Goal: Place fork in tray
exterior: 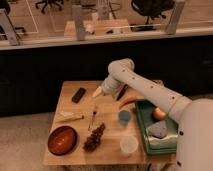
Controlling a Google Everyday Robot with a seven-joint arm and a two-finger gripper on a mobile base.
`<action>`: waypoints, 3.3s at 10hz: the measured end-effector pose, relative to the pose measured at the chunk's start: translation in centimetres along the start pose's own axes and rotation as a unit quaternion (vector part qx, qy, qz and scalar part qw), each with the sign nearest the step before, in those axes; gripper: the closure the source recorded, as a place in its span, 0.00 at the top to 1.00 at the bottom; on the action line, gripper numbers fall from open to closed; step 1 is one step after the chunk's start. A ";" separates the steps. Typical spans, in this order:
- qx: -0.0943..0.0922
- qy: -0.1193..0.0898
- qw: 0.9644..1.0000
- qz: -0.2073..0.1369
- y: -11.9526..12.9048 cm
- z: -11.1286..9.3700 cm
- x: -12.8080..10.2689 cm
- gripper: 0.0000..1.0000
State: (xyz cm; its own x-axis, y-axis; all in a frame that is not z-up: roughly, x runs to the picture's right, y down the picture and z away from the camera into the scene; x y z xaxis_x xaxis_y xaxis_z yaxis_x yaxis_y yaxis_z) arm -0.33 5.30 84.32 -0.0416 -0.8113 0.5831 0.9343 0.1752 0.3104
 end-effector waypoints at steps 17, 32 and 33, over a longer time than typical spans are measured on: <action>0.031 0.066 0.997 -0.019 -2.8 -0.9 1.2 0.80; 0.010 0.061 0.997 -0.040 -3.7 -1.5 -0.4 0.80; 0.006 0.064 0.997 -0.041 -3.7 -1.6 -0.5 0.80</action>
State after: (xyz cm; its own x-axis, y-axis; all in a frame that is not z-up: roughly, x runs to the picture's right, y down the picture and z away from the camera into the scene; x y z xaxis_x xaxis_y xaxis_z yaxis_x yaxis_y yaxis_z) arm -3.20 4.11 81.66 -0.0715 -0.8872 0.4558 0.9250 0.1120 0.3631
